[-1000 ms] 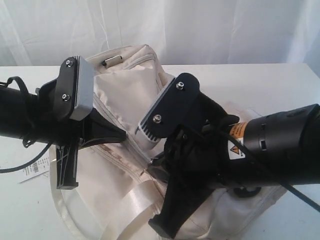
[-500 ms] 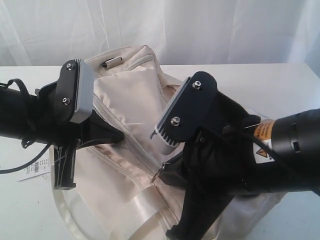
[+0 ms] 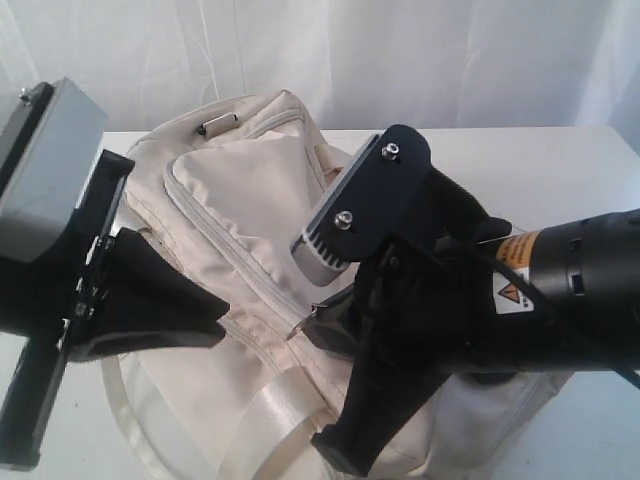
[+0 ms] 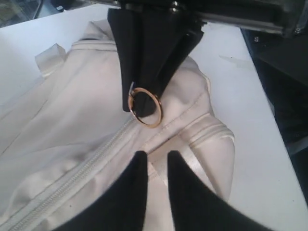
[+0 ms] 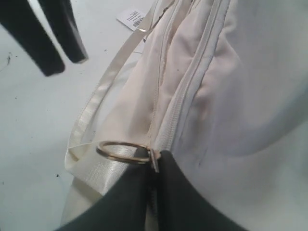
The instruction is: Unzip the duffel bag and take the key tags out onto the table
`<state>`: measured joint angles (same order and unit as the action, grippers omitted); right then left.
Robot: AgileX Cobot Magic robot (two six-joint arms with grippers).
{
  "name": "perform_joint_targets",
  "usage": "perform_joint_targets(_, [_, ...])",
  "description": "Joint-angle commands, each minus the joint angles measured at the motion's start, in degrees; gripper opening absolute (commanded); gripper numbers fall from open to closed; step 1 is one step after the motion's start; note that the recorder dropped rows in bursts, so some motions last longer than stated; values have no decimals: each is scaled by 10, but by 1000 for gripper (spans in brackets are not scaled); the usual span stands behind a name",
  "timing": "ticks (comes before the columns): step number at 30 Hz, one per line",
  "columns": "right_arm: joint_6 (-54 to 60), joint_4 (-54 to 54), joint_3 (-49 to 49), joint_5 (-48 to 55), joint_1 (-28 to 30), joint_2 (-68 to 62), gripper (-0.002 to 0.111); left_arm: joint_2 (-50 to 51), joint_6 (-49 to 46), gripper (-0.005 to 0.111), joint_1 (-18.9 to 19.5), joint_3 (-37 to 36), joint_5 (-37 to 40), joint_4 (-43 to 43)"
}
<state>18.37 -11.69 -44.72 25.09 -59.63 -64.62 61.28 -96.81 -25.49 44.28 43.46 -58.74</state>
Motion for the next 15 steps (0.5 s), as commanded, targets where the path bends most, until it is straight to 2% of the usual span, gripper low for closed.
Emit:
perform_joint_targets(1, [-25,-5,2,-12,1,-1,0,-6,-58,50,1,-34,-4,-48])
perform_joint_targets(4, [-38,-7,2,-12,1,-1,0,-6,-128,61,-13,-46,-30,-131])
perform_joint_targets(15, [-38,-24,2,-12,1,-1,0,25,-237,61,-101,-70,-145,-222])
